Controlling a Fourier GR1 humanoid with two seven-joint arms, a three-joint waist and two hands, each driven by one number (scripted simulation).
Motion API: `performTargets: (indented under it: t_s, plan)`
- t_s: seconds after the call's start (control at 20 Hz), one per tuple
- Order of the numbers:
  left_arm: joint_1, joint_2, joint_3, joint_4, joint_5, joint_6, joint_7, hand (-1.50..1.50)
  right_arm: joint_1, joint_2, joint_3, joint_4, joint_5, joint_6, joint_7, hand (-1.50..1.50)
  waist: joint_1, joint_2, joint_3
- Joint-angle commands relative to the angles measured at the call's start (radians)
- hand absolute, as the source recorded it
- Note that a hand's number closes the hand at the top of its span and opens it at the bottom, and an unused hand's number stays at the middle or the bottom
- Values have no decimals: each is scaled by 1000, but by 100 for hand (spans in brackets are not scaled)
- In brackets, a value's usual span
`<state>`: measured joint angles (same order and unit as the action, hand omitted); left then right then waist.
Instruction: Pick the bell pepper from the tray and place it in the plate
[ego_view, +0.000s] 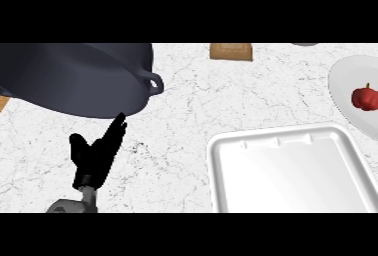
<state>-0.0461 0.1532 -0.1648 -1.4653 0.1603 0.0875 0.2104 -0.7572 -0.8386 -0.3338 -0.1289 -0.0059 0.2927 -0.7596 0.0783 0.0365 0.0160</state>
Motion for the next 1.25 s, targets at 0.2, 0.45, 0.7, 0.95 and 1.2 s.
performTargets:
  t_s: [0.2,0.45,0.7,0.95,1.2]
  plan:
    - [31,-23,-7,24,-2,15,4,0,82,-109,8,4,4,315,-39,-150,-27,-1,-3]
    - [56,5,27,-4,24,-5,-1,0,168,-134,25,-33,14,409,-89,-150,-39,-10,-2]
    - [59,-3,17,18,10,0,-8,0,228,-154,58,-84,47,377,-129,-150,-47,-8,-1]
    - [38,14,34,-6,20,-2,32,0,302,-143,75,-101,59,337,-185,-150,-54,-13,-1]
    - [47,-8,23,21,2,13,1,0,332,-139,86,-118,63,319,-211,-150,-55,-12,-2]
